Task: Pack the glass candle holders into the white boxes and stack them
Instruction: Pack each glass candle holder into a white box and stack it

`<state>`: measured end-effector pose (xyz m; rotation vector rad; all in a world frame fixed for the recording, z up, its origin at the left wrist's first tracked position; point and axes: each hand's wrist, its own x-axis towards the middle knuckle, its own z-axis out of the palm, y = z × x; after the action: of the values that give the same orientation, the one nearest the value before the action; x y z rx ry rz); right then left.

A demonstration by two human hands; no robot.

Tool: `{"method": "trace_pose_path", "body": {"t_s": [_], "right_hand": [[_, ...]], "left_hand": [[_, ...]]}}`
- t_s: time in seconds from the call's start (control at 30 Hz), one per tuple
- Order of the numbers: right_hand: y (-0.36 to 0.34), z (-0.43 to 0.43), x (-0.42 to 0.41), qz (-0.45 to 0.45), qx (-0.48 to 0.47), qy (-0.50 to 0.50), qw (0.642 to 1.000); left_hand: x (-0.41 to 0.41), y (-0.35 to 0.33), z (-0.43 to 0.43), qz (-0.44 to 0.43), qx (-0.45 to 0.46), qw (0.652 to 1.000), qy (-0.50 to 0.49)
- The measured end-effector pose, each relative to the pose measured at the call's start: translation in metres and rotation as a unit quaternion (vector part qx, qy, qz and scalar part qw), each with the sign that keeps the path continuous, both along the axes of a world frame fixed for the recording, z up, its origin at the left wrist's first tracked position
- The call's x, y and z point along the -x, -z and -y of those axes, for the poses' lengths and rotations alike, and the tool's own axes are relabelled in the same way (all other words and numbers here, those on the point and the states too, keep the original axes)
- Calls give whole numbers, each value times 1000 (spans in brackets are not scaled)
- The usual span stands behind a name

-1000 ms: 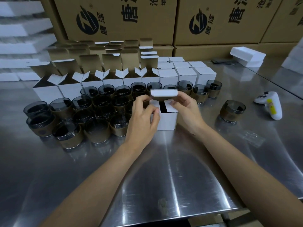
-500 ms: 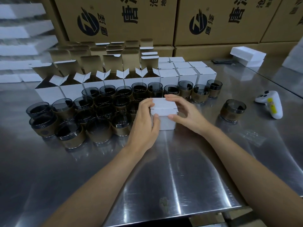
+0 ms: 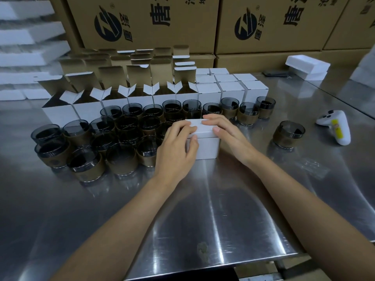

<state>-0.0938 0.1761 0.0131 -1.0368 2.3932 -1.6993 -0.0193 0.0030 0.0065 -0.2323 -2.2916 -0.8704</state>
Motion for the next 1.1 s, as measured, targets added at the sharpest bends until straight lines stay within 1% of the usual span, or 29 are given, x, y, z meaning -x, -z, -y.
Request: {"method": "trace_pose_path", "body": {"t_s": [0.13,0.2,0.37,0.43,0.53,0.57,0.67,0.73,0.77,0.83,0.9,0.93,1.03,1.1], "right_hand": [[6,9,-1,66,19,-21,997],[8,13,0,79,33,-24,996],[8,14,3,99,67,-5,993],[8,15,4,114,82,8,990],[8,12,5,145,98,-10,985],[6,9,4,135,81,-13,987],[0,0,1,60,-23,-11,998],[-2,-3,-1,2,-83,1,997],[-4,-3,-2,-15,-93,15,995],[-11,-4,-3,-16,-66,37,997],[-24,-15,1,0,-39,60,997],[-31,-23,5,-2,-31,84,996],[-55,-47,16,-5,47,169,984],[-68,-56,28,-16,68,212,975]], "left_hand": [[-1,-2,-1,-1,20,999,-29],[-1,-3,-1,-5,24,999,-35],[0,0,-4,-12,-14,1000,-8],[1,2,-4,-16,-14,1000,0],[2,5,-4,-14,-9,1000,7],[3,5,-4,-10,-13,1000,12],[2,6,-3,-7,-26,999,33],[2,6,-3,-10,-12,999,29],[2,6,-3,-12,0,1000,16],[3,6,-5,-10,1,1000,-9],[4,6,-12,1,-25,1000,-11],[5,6,-17,-7,-24,1000,-11],[12,6,-35,-61,30,998,-3],[21,5,-49,-36,75,997,7]]}}
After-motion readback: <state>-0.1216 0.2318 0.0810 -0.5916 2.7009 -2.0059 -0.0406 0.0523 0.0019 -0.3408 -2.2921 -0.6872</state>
